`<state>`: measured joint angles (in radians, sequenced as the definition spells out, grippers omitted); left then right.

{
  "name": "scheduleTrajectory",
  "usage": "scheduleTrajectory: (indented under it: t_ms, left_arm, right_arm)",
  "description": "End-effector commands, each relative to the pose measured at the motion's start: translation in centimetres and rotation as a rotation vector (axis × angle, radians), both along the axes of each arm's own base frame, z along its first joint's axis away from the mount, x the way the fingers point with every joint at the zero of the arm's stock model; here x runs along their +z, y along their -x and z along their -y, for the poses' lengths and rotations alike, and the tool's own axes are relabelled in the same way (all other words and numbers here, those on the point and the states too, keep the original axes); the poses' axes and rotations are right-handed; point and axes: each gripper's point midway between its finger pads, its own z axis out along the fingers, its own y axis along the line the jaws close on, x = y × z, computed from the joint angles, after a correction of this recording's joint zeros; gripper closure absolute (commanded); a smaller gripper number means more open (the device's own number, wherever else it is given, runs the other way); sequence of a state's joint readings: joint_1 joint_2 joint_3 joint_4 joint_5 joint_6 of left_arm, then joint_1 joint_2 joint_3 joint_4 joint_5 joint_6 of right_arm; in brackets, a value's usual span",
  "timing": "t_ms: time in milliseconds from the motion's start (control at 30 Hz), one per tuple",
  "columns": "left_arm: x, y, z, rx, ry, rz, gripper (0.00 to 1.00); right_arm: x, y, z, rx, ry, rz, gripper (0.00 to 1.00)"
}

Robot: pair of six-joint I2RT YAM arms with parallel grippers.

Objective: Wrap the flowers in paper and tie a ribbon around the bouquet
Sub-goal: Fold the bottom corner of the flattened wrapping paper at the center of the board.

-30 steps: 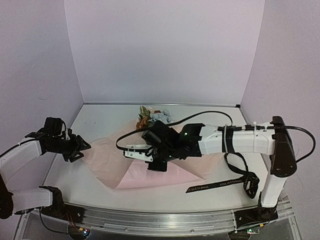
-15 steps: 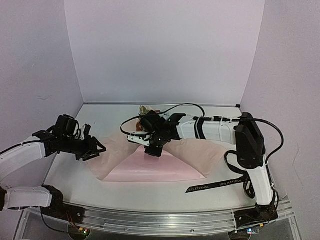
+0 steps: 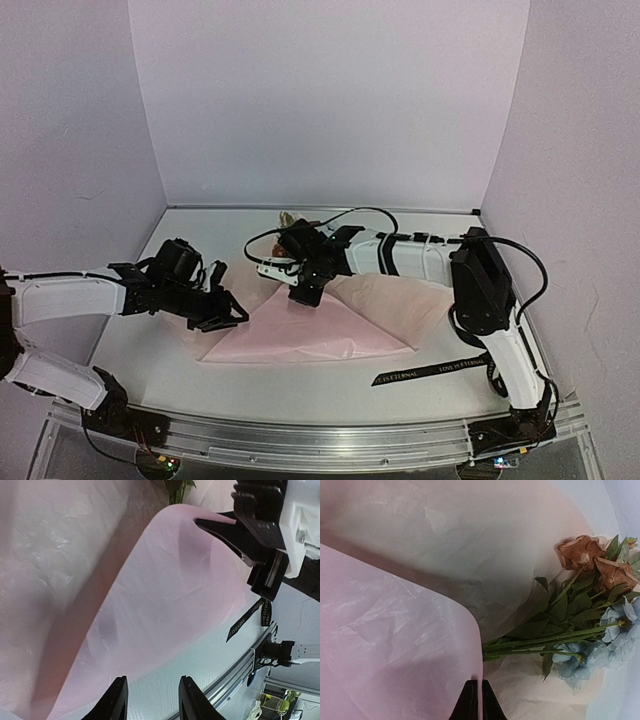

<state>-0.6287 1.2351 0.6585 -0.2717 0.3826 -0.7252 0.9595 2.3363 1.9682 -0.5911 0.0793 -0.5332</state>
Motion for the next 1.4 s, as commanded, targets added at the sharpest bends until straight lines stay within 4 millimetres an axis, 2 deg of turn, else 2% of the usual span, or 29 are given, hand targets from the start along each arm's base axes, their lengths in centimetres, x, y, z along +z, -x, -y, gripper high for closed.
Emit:
scheduleTrajectory:
  t_ms: [0, 200, 333, 567, 633, 867, 967, 1000, 1133, 1233, 1333, 1367]
  left_arm:
    - [1.7, -1.5, 3.2, -0.033, 0.048, 0.070, 0.65]
    - [-0.4, -1.1, 5.1, -0.072, 0.015, 0.034, 0.67]
    - [-2.3, -1.1, 5.2, -0.070, -0.010, -0.001, 0.70]
    - [-4.9, -1.2, 4.7, -0.041, -0.060, -0.042, 0.75]
    - [-5.4, -1.2, 4.5, -0.028, -0.071, -0.052, 0.77]
    - [-6.1, -1.5, 4.1, 0.004, -0.092, -0.062, 0.79]
    - [-5.6, -1.7, 4.2, 0.003, -0.090, -0.048, 0.79]
    - [-5.2, -1.8, 4.3, 0.002, -0.083, -0.039, 0.79]
    - [-3.7, -2.3, 4.7, -0.017, -0.067, 0.004, 0.76]
    - [-2.7, -2.7, 5.2, -0.034, -0.057, 0.033, 0.75]
    - [-1.9, -2.9, 5.8, -0.054, -0.050, 0.057, 0.74]
    - [-1.6, -2.8, 6.0, -0.062, -0.048, 0.064, 0.74]
  right_arm:
    - [0.6, -1.7, 0.2, -0.053, -0.012, 0.046, 1.00]
    - [-0.3, -2.7, 0.9, -0.085, 0.013, 0.067, 1.00]
    - [-0.8, -3.3, 1.5, -0.116, 0.010, 0.060, 0.96]
    - [-0.9, -3.1, 1.1, -0.132, -0.023, 0.032, 0.87]
    - [-0.6, -3.0, 1.1, -0.139, -0.033, 0.028, 0.78]
    - [3.6, -1.4, 2.3, -0.196, -0.089, -0.031, 0.24]
    - [6.1, -0.2, 3.9, -0.272, -0.116, -0.060, 0.06]
    - [7.4, 0.0, 4.7, -0.310, -0.134, -0.051, 0.03]
    - [10.1, 1.9, 7.8, -0.445, -0.201, -0.078, 0.02]
    - [11.3, 4.0, 10.6, -0.584, -0.239, -0.145, 0.02]
    - [11.7, 6.7, 13.1, -0.707, -0.278, -0.237, 0.02]
    - [11.0, 7.6, 14.0, -0.762, -0.285, -0.270, 0.02]
